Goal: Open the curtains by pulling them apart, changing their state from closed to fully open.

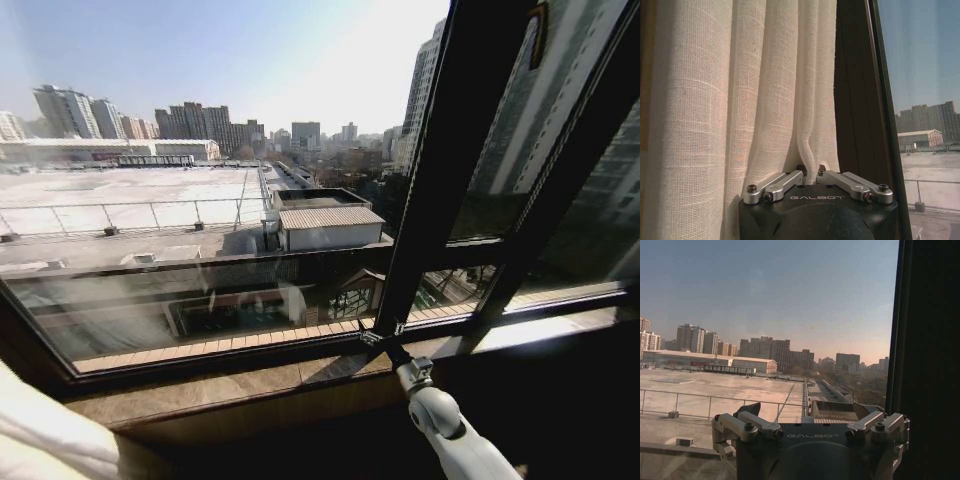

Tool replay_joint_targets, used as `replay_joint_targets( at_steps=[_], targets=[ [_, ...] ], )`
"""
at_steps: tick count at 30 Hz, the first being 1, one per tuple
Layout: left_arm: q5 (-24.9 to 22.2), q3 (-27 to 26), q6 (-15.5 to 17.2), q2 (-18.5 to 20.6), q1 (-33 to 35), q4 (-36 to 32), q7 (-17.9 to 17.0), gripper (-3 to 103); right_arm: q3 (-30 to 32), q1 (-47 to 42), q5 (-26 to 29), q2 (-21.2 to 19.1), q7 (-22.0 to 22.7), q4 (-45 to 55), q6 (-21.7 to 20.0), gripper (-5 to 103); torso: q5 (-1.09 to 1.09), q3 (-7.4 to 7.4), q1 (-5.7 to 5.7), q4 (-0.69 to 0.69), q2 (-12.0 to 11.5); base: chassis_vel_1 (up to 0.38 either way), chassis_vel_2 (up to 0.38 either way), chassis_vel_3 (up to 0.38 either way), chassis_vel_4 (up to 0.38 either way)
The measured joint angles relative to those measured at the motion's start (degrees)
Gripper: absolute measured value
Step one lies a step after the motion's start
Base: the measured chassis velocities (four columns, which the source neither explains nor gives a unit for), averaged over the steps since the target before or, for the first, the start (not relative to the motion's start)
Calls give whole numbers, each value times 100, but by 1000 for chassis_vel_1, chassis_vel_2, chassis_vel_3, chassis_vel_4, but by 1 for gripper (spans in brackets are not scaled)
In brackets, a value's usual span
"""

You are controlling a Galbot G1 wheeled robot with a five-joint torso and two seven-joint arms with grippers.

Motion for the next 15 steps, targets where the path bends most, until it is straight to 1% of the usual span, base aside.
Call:
replay_joint_targets(
  at_steps=[3,10,12,13,14,15],
  targets=[
    [50,56,0,-15,-41,27,-23,0,0,0,0,0,0,0,0,100,2,0,0,0,0,0,0,0,0],
    [203,237,0,-225,-72,-206,-125,0,0,0,0,0,0,0,0,100,4,0,0,-1,0,0,0,0,0],
    [261,289,0,-337,12,-409,-198,0,0,0,0,0,0,0,0,100,4,0,0,-1,0,0,0,0,0],
    [264,309,5,-434,112,-595,-228,-2,0,0,0,0,0,0,0,100,4,0,1,-1,0,0,0,0,0],
    [264,309,5,-434,112,-595,-228,-2,0,0,0,0,0,0,0,100,4,0,1,-1,0,0,0,0,0],
    [264,310,8,-527,208,-763,-252,3,0,0,0,0,0,0,0,100,2,0,0,-1,0,0,0,0,0]
  ],
)
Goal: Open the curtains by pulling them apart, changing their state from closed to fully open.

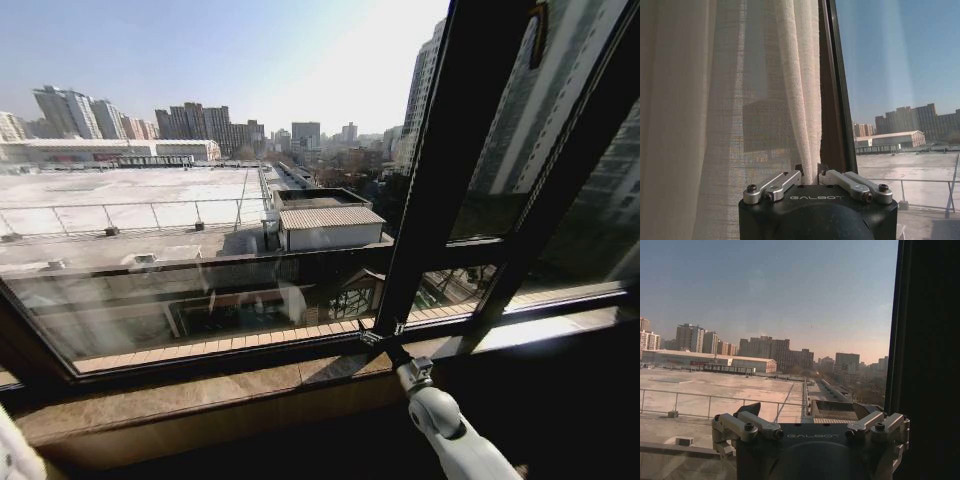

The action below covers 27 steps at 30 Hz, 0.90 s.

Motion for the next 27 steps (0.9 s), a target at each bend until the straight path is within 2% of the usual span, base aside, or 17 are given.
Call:
replay_joint_targets(
  at_steps=[3,6,8,9,12,13,14,15,16,17,20,21,22,23,26,27],
  targets=[
    [12,-107,214,-374,424,-795,-8,18,0,-1,0,0,0,0,0,100,2,0,0,1,0,0,0,0,0],
    [41,-152,261,-573,614,-1173,-6,24,0,0,0,0,0,0,0,100,1,0,0,1,0,0,0,0,0],
    [136,-208,199,-868,898,-1701,-3,34,0,0,0,0,0,0,0,100,2,-1,0,0,1,0,0,0,0],
    [150,-211,182,-918,956,-1799,0,34,1,0,0,0,0,0,0,100,3,-1,0,0,0,0,0,0,0],
    [190,-179,-3,-1304,1497,-2643,119,51,0,0,0,0,0,0,0,100,3,-1,0,1,0,0,0,0,0],
    [190,-179,-3,-1304,1497,-2643,119,51,0,0,0,0,0,0,0,100,3,-1,0,1,0,0,0,0,0],
    [183,-139,-82,-1393,1646,-2866,229,57,0,0,0,0,0,0,0,100,2,-1,0,1,1,0,0,0,0],
    [167,-109,-136,-1437,1732,-2992,317,57,0,0,0,0,0,0,0,100,2,-1,0,1,1,0,0,0,0],
    [84,12,-287,-1538,1928,-3289,554,62,0,0,0,0,0,0,0,100,4,-1,0,1,1,0,0,0,0],
    [84,12,-287,-1538,1928,-3289,554,62,0,0,0,0,0,0,0,100,4,-1,0,1,1,0,0,0,0],
    [-164,339,-412,-1639,2178,-3664,982,78,0,0,0,0,0,0,0,100,3,-1,0,1,1,0,0,0,0],
    [-344,534,-417,-1675,2246,-3791,1170,84,0,0,0,0,0,0,0,100,3,0,0,1,1,0,0,0,0],
    [-454,655,-415,-1706,2254,-3858,1294,84,0,0,0,0,0,0,0,100,2,0,0,0,1,0,0,0,0],
    [-454,655,-415,-1706,2254,-3858,1294,84,0,0,0,0,0,0,0,100,2,0,0,0,1,0,0,0,0],
    [-573,985,-256,-1792,2174,-3990,1439,97,0,0,0,0,0,0,0,100,2,-1,0,0,1,0,0,0,0],
    [-546,1063,-163,-1816,2145,-4009,1437,99,0,0,0,0,0,0,0,100,2,-1,0,0,1,0,0,0,0]
  ],
)
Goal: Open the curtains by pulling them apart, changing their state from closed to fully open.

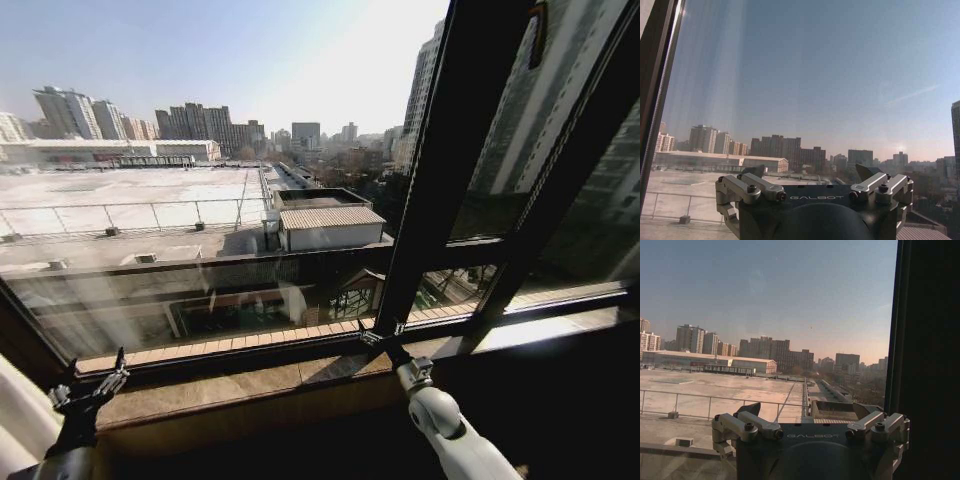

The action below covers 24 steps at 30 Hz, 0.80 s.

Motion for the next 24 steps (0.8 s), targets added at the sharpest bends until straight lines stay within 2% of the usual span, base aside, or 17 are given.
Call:
replay_joint_targets(
  at_steps=[5,8,13,24],
  targets=[
    [169,251,156,-55,-84,18,-37,100,0,0,0,0,0,0,0,100,0,0,0,0,0,0,0,0,0],
    [354,498,-69,-91,-167,164,-40,100,0,0,0,0,0,0,0,100,-1,0,0,0,0,0,0,0,0],
    [456,559,-302,-90,-289,372,63,100,0,0,0,0,0,0,0,100,-1,0,0,0,0,0,0,0,0],
    [527,534,-354,-53,-325,473,110,100,0,0,0,0,0,0,0,100,-1,0,0,0,-1,0,0,0,0]
  ],
)
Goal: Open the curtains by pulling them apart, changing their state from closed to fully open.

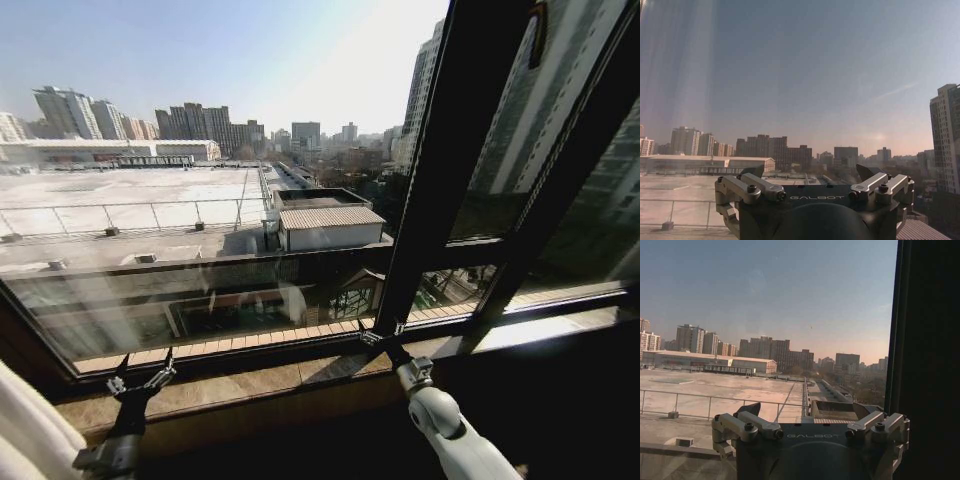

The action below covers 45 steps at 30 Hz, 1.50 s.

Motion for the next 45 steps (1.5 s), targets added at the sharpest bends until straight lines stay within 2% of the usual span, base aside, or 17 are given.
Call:
replay_joint_targets(
  at_steps=[21,45],
  targets=[
    [-3,-13,0,8,-1,3,-2,100,0,0,0,0,0,0,0,100,0,0,0,0,0,-62,-59,65,57],
    [-5,-16,9,9,0,3,-4,100,0,0,0,0,0,0,0,100,0,0,1,0,0,-311,-323,317,324]
  ],
)
